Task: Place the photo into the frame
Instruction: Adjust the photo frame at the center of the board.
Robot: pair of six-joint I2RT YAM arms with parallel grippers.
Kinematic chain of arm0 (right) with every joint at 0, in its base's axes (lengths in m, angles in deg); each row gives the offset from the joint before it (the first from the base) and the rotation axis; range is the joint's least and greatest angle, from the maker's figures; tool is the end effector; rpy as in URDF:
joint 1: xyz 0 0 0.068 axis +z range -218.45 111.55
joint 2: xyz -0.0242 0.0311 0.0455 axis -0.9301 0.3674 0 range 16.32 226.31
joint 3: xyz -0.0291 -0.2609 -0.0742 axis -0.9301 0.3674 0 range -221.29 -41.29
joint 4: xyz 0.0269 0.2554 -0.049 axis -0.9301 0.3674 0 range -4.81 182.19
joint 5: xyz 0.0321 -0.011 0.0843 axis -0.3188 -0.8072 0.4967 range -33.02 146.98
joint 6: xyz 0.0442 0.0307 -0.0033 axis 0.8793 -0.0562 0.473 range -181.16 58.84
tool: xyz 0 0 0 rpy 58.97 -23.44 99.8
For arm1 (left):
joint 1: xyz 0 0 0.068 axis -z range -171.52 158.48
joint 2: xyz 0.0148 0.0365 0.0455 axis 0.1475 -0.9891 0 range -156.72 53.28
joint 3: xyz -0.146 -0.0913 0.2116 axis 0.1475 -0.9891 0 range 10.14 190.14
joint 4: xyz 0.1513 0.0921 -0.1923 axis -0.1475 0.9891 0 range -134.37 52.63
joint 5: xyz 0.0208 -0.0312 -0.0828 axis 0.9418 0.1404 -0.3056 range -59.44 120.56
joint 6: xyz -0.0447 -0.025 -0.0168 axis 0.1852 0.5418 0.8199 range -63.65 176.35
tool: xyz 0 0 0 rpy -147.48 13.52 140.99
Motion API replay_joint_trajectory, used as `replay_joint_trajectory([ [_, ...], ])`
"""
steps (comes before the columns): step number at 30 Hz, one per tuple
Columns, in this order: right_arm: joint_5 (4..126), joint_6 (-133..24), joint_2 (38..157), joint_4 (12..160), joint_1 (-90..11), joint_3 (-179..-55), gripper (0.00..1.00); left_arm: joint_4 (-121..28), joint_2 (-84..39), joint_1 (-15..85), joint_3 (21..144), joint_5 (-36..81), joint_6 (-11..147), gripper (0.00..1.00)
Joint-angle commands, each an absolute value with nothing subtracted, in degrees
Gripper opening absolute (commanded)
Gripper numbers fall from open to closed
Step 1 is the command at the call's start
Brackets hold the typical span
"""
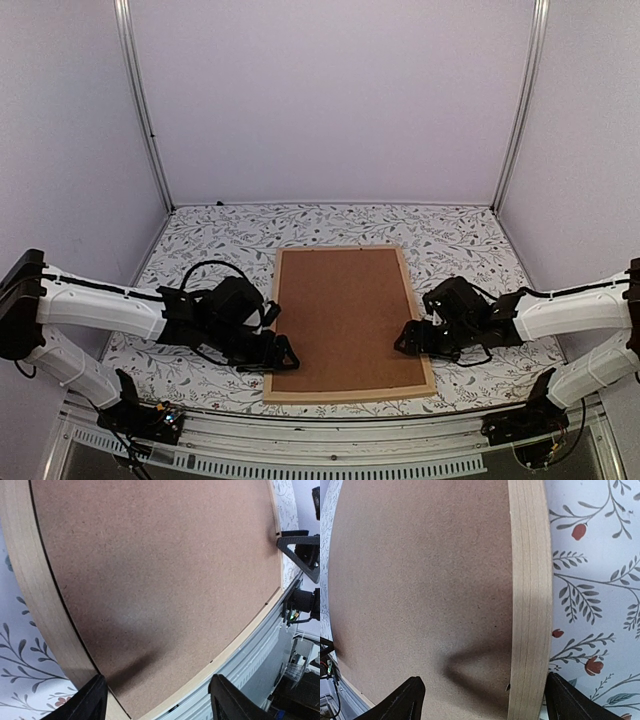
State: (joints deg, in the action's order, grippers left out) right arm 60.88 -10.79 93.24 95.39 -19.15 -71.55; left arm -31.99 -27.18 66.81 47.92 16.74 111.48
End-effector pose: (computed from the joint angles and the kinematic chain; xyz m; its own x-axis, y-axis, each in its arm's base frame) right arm 0.1493 0.1774 0.1420 -0.9495 0.0745 -0.3048 -0.0773 0.8859 0.4573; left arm 0.1288 -0.2251 0.1629 -0.9831 0.0761 -0.1667 0.1604 0.7973 -0.5819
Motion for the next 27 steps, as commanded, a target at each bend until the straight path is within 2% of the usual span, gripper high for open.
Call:
replay_joint_trajectory([
  [1,72.09,-6.47,99.90,85.72,-14.12,-71.34,0.86,-40.06,-29.59,66.54,47.04,14.01,110.66,0.72],
  [15,72.62,-3.10,105.44,80.88,-10.29,-73.47,0.85,-43.48,-32.18,66.14,47.24,11.87,108.74,0.72],
  [27,73.58,-2.73,108.83,79.54,-9.30,-74.82,0.85,-26.17,-43.56,70.71,57.20,23.36,104.23,0.72],
])
